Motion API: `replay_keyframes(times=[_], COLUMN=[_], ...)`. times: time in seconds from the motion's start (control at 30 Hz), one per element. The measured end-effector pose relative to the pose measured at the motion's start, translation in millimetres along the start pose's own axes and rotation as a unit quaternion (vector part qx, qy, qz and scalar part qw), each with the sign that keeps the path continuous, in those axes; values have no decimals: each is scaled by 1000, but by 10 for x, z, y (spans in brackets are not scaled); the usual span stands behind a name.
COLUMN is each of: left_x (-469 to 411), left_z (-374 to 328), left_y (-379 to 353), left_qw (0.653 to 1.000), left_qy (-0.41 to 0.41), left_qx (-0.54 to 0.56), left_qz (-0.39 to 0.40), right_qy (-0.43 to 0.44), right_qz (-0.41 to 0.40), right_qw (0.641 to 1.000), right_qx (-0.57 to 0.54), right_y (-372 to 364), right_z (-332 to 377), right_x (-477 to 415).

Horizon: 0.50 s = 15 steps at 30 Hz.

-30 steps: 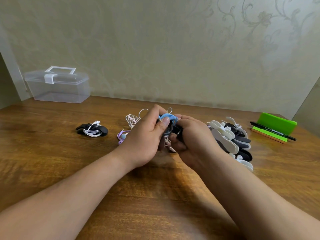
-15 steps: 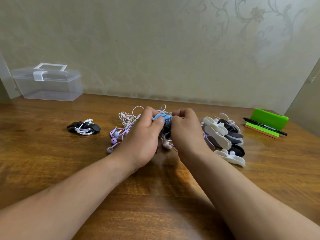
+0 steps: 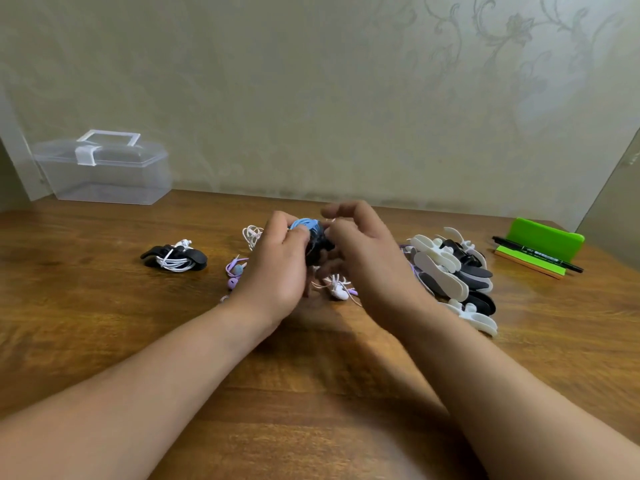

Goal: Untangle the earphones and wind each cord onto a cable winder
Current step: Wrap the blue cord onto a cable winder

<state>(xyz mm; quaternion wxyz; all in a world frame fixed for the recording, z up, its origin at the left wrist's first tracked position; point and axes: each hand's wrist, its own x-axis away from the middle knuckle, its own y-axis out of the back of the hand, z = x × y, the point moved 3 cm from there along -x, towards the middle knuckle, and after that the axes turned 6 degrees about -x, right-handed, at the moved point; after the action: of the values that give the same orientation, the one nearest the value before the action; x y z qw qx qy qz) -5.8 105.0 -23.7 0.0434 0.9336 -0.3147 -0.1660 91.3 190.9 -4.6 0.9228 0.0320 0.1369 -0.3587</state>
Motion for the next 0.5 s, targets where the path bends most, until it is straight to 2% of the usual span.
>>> replay_keyframes(times=[0.07, 0.17, 0.27, 0.37, 0.5], left_x=[-35, -36, -60, -48, -30], left_z=[46, 39, 50, 35, -52], left_y=[26, 58, 76, 82, 74], left_qw=[998, 993, 994, 991, 985], left_qy=[40, 60, 51, 37, 2], left_qx=[52, 97, 84, 109, 126], left_qz=[26, 34, 37, 74, 114], right_qy=[44, 63, 66, 68, 31], right_qz=[81, 131, 183, 179, 162], right_qw=[995, 989, 979, 981, 986], right_qx=[39, 39, 66, 32, 5], right_y=[31, 57, 62, 137, 264], right_z=[51, 44, 30, 24, -33], right_x=[19, 13, 14, -17, -107])
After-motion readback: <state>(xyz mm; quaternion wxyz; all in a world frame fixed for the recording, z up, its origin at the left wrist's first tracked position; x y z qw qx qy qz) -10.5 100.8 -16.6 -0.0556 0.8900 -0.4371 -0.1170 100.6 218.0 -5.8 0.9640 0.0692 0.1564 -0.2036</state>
